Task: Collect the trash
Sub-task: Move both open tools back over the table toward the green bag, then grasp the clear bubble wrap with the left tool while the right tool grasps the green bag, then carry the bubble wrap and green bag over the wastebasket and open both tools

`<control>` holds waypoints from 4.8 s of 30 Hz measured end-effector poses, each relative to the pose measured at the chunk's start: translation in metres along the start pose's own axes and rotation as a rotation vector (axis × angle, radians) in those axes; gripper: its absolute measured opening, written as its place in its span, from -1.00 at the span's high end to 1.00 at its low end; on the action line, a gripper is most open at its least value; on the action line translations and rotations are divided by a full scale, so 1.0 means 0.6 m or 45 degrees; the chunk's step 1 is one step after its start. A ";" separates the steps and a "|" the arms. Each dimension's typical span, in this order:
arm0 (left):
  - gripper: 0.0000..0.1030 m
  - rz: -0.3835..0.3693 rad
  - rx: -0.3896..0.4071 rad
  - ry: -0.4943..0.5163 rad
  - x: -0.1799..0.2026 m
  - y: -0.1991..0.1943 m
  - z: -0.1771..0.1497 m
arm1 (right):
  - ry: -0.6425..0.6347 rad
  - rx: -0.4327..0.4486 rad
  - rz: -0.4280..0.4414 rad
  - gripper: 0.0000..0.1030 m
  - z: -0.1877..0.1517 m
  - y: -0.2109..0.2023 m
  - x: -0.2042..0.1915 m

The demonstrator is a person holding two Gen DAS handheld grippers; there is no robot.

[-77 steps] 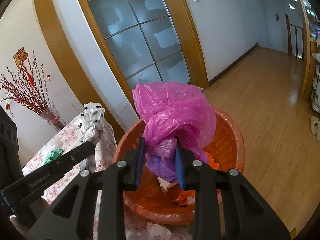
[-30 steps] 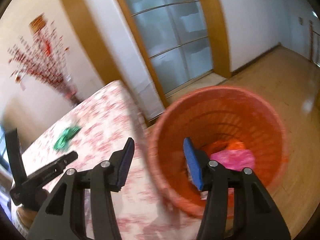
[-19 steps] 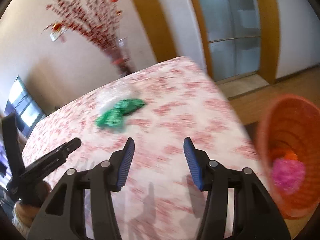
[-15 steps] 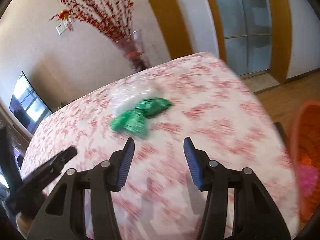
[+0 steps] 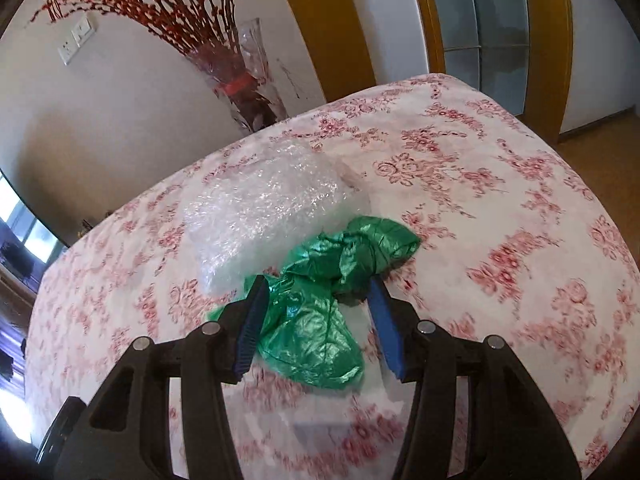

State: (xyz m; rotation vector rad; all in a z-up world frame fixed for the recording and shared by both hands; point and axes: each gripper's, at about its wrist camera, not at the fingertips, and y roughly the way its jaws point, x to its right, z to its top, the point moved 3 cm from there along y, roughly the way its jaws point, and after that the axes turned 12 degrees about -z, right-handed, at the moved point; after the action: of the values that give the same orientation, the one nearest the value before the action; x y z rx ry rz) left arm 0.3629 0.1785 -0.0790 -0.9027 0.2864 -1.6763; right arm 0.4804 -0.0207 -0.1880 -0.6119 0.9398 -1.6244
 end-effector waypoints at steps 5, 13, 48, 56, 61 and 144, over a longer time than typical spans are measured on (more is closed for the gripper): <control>-0.10 -0.016 -0.015 0.001 0.007 0.013 -0.003 | -0.120 0.004 -0.015 0.81 -0.008 0.003 -0.006; -0.11 -0.088 -0.044 0.073 0.069 0.048 -0.002 | -0.136 0.005 -0.007 0.84 -0.040 -0.045 0.088; 0.50 -0.026 -0.191 0.274 0.228 0.301 0.069 | 0.088 0.036 -0.017 0.84 -0.098 -0.194 0.358; 0.60 -0.095 -0.183 0.294 0.235 0.240 0.032 | 0.087 0.095 -0.014 0.84 -0.102 -0.246 0.359; 0.60 -0.170 -0.147 0.321 0.264 0.167 -0.001 | 0.095 0.141 -0.007 0.84 -0.110 -0.287 0.368; 0.44 -0.698 -0.500 0.556 0.724 0.140 -0.322 | 0.360 0.356 -0.416 0.70 -0.133 -0.343 0.716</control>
State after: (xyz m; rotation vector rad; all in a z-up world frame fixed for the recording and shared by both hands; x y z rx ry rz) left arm 0.2679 -0.2948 -0.0826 -0.9434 0.7343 -2.3825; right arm 0.1924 -0.3978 -0.0964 -0.3588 0.8199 -2.1333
